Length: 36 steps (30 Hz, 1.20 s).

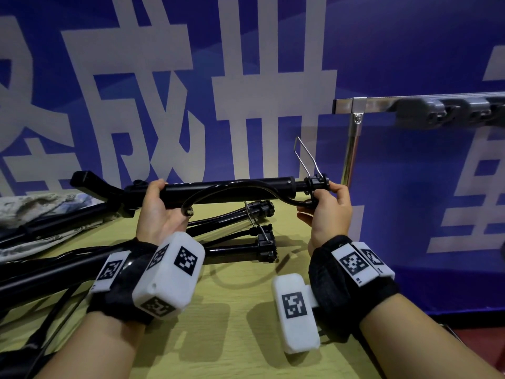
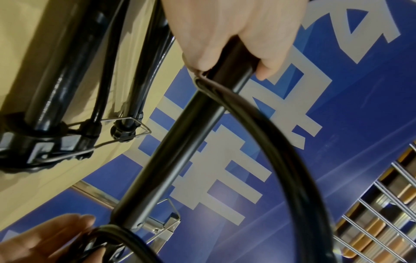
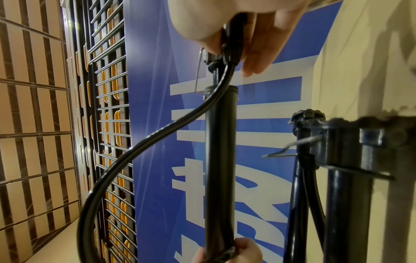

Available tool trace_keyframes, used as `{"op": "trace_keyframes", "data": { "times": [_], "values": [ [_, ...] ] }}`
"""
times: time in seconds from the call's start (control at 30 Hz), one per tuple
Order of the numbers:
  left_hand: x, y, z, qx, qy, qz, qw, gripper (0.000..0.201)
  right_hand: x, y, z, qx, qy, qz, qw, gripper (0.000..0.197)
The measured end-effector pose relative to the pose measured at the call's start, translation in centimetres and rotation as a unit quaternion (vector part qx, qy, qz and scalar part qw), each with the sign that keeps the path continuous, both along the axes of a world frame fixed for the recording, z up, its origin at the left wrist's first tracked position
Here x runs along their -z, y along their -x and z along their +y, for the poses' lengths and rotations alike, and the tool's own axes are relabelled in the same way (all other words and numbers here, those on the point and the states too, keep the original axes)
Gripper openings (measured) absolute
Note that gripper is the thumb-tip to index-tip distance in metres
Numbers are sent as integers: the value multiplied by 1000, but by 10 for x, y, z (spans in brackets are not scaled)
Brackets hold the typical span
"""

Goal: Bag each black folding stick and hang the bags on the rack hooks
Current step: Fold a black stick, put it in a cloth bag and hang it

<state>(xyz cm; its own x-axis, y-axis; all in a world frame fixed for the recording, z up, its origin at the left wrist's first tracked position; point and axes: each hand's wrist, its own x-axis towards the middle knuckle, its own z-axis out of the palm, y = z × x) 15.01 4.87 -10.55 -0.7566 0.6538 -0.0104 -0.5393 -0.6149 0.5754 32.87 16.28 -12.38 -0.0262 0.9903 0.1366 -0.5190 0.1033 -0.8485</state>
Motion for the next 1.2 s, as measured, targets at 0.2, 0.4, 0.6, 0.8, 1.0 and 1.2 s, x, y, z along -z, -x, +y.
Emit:
{"op": "trace_keyframes", "data": {
  "times": [0.2,0.4,0.6,0.8,1.0,1.2],
  "values": [
    [0,-3,0,-8,-4,-19,1000,12,2,0,1,-8,3,-13,1000,28],
    [1,0,2,-14,-1,-27,1000,14,3,-1,1,-18,8,-21,1000,27],
    [3,-3,5,6,-5,24,1000,19,4,2,-2,-47,4,-44,998,25],
    [5,0,7,29,-7,40,999,12,2,1,-1,-72,13,-36,997,21],
    [3,-15,12,42,5,78,996,15,-5,1,0,-112,42,83,989,42],
    [5,-33,16,39,-8,107,993,21,-3,1,6,-101,84,115,985,52]
  ]
}}
